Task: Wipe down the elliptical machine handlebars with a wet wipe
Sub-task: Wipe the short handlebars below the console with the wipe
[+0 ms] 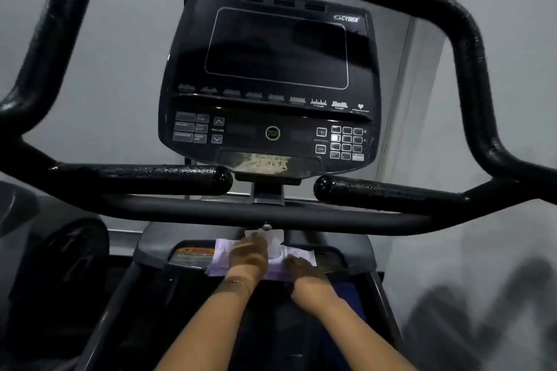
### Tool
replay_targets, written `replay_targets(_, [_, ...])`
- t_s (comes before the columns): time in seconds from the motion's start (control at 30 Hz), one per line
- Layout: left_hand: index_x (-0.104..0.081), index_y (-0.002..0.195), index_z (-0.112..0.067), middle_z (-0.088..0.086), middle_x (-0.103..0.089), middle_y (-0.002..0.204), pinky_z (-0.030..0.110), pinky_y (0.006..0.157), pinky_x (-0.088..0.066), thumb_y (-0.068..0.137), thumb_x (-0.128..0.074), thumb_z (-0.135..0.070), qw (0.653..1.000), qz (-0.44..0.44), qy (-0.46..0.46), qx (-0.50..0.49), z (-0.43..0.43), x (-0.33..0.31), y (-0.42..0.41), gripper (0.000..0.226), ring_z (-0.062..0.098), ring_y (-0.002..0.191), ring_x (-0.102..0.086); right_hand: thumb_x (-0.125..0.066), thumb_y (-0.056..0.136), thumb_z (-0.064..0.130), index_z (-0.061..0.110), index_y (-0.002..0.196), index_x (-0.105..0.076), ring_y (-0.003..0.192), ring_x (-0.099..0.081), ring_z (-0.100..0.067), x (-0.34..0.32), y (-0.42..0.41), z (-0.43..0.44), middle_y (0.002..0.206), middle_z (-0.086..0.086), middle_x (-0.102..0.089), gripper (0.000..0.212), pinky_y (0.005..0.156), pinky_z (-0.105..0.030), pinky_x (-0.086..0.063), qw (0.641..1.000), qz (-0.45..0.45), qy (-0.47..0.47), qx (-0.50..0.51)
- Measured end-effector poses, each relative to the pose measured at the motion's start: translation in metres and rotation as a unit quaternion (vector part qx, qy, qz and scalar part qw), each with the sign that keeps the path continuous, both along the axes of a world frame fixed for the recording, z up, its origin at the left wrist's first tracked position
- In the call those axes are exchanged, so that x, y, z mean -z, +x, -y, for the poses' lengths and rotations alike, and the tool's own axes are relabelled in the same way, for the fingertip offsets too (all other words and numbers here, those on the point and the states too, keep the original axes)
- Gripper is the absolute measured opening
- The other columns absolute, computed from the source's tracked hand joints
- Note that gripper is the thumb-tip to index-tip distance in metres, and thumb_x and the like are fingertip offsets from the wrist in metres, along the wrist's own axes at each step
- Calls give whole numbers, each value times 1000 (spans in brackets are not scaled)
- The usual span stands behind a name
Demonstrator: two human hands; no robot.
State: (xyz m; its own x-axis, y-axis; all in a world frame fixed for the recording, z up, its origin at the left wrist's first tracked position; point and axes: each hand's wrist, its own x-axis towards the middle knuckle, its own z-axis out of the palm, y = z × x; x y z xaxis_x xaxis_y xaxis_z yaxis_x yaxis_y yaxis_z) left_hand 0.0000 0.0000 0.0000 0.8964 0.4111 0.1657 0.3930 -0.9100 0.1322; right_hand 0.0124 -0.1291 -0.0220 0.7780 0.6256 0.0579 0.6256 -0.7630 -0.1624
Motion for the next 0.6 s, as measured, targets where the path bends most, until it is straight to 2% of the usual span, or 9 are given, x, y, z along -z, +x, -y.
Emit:
replay_targets(0.23, [-58,124,-12,8,-59,126,33,95,-44,96,-45,-24,997,10,-66,25,-9,15,5,33,26,116,-56,-40,95,21,14,133,-42,118,-49,-29,8,8,-10,135,-9,-49,38,90,-34,-39,998,39,-55,8])
replay_targets(0.3, [-58,121,-13,8,-62,123,32,91,-44,97,-42,-27,998,9,-62,24,-9,4,4,32,25,112,-59,-38,96,20,13,133,-42,119,-48,-28,7,9,-12,135,-9,-49,38,90,-34,-39,997,46,-62,11])
replay_targets(0.43, [-57,121,-20,2,-61,124,28,94,-36,94,-42,-42,983,-26,-161,81,-6,-17,-2,38,24,114,-57,-35,97,17,12,134,-40,121,-48,-27,4,9,-16,134,-11,-49,38,91,-35,-39,996,26,-78,19])
replay_targets(0.53, [-58,118,-18,9,-60,122,26,86,-33,92,-37,-45,977,23,-200,71,-2,-19,-10,43,27,110,-57,-36,97,16,13,138,-36,124,-46,-27,3,9,-18,137,-11,-46,41,95,-37,-39,996,6,-85,33])
replay_targets(0.6, [-58,117,-12,13,-60,122,27,89,-38,98,-36,-37,981,54,-175,60,1,-22,-14,39,28,111,-56,-37,97,20,13,139,-33,130,-38,-26,1,8,-18,142,-11,-39,43,102,-38,-33,995,-9,-93,38])
